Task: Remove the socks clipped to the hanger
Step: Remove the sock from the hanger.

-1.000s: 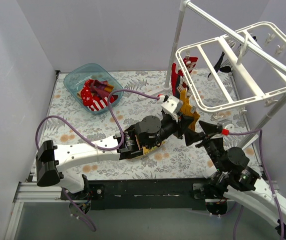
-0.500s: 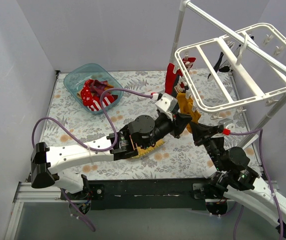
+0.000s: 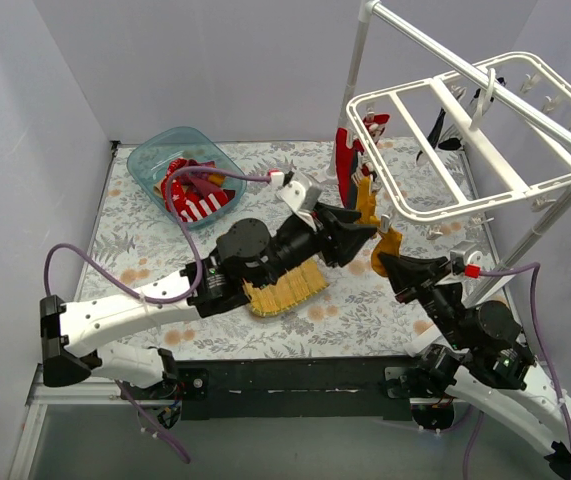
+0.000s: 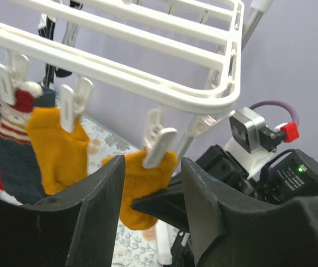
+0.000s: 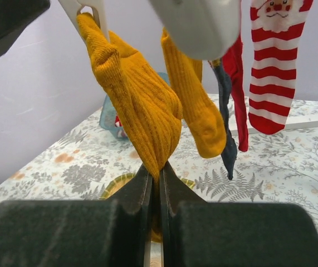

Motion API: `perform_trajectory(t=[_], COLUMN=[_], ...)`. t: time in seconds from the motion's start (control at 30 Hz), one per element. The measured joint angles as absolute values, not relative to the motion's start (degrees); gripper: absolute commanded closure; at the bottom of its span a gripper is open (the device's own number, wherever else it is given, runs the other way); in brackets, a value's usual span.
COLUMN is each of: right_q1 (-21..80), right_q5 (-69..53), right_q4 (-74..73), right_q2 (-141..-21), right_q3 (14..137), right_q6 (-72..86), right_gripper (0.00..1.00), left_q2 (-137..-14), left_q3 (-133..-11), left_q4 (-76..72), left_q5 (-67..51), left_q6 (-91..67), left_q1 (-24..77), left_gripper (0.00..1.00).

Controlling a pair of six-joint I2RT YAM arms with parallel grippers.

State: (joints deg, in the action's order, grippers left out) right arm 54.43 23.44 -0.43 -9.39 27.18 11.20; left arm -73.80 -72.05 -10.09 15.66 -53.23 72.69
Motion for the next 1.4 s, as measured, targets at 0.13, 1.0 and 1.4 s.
perform_trajectory(t=[0.13, 1.0, 1.4], right_q1=[54.43, 54.43, 54.43], right_q5=[19.68, 7.09, 7.11], right_q4=[-3.42, -10.41, -10.52], right_q2=[-8.03, -8.43, -8.88], right_q3=[28.64, 33.98, 33.98], right_q6=[13.34, 19.55, 19.55], right_gripper=[0.99, 0.99, 0.99], left_q2=[-70.98, -86.3, -90.15], left_q3=[-71.05, -71.09, -79.37], left_q4=[-11.33, -36.27, -32.91], left_q5=[3.62, -44.42, -43.9], left_q6=[-58.48, -84.03, -82.67], left_q1=[63.7, 45.67, 49.65], left_gripper=[0.52, 0.39, 0.4])
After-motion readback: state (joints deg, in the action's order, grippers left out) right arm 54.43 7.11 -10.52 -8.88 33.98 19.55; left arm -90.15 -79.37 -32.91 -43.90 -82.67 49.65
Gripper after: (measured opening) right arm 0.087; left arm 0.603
